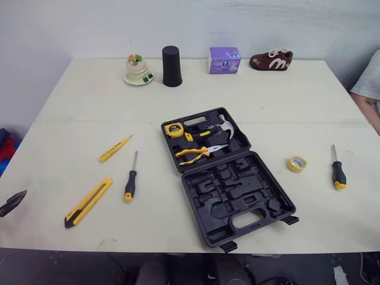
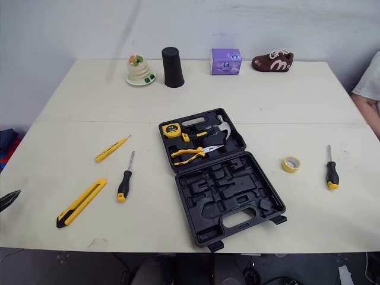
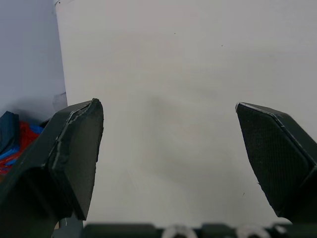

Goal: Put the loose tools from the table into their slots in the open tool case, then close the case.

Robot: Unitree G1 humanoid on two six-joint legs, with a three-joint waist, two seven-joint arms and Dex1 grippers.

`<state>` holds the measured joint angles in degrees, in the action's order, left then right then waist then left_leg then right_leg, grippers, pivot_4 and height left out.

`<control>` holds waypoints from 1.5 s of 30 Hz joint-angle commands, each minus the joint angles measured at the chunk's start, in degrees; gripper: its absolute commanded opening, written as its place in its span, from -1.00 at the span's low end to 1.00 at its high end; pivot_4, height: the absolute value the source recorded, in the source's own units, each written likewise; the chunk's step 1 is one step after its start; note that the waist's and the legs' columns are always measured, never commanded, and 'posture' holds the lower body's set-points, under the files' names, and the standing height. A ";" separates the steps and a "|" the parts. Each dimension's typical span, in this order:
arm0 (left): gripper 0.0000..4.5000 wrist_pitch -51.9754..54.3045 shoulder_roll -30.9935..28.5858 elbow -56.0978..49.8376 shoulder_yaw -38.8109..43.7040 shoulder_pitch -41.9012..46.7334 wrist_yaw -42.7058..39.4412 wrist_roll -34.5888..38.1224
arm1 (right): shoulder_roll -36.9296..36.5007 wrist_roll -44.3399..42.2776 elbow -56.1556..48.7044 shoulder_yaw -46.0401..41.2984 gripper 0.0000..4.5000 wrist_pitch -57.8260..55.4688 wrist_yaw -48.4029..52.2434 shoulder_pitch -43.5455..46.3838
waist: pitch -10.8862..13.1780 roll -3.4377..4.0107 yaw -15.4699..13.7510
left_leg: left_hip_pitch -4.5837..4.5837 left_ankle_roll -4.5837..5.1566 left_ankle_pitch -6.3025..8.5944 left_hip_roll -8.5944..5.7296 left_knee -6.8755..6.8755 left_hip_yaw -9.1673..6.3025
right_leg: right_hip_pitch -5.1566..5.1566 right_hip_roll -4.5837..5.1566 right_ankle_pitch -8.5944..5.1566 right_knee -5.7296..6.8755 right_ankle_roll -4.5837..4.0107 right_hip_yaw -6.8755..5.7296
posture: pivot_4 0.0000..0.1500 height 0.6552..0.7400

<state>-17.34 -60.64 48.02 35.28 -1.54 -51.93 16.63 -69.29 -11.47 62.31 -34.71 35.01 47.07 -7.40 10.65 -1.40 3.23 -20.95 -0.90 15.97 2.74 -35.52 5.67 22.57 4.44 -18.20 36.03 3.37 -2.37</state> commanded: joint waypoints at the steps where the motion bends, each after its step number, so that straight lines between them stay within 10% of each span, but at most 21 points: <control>1: 0.98 2.41 0.60 -3.73 3.02 -0.11 -0.68 4.11 | 0.37 -0.81 0.12 0.14 1.00 0.16 0.14 1.32 | 0.00 0.00 0.01 | 0.00 0.00 0.00 0.00 0.00 0.00 | 0.00 0.00 0.00 0.00 0.00 0.00 | 1.00 1.00; 12: 0.87 14.42 6.51 -33.30 -1.75 -0.31 -4.02 10.63 | 4.37 -7.80 -9.69 4.53 1.00 -8.57 20.12 11.22 | -0.02 -0.02 0.08 | -0.02 0.25 -0.14 0.03 -0.25 0.00 | -0.06 -0.02 0.03 0.17 0.06 0.06 | 1.00 1.00; 22: -1.00 37.44 11.67 -66.58 -22.72 4.24 3.88 10.38 | 10.44 -7.86 -52.73 19.86 -0.97 -33.55 17.39 15.09 | 0.01 0.03 -0.26 | -0.15 0.23 -0.10 0.07 -0.53 -0.09 | 0.01 -0.09 0.03 0.43 0.07 0.12 | 1.00 1.00; 30: -1.00 56.51 16.57 -73.70 -37.33 14.64 12.91 7.66 | 14.74 3.54 -60.44 35.74 -0.99 -47.25 10.53 30.76 | 0.02 0.01 -1.43 | -0.28 0.10 -0.20 0.04 -0.68 -0.12 | 0.13 -0.17 0.03 0.52 0.07 0.17 | 1.00 1.00; 45: -1.00 65.76 27.29 -70.24 -51.41 23.70 20.27 -0.93 | 21.93 16.70 -37.40 47.41 -0.99 -43.00 11.19 51.36 | 0.03 0.00 -1.61 | -0.40 0.02 -0.29 0.03 -0.98 -0.04 | 0.15 -0.24 0.03 0.51 0.06 0.26 | 1.00 1.00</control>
<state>49.27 -33.90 -21.85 -16.10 21.27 -32.13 16.64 -47.29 5.34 24.27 13.35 -8.83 57.38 42.69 10.68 -1.40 1.62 -21.36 -0.89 15.68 2.79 -36.51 5.63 22.72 4.18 -18.17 36.55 3.43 -2.12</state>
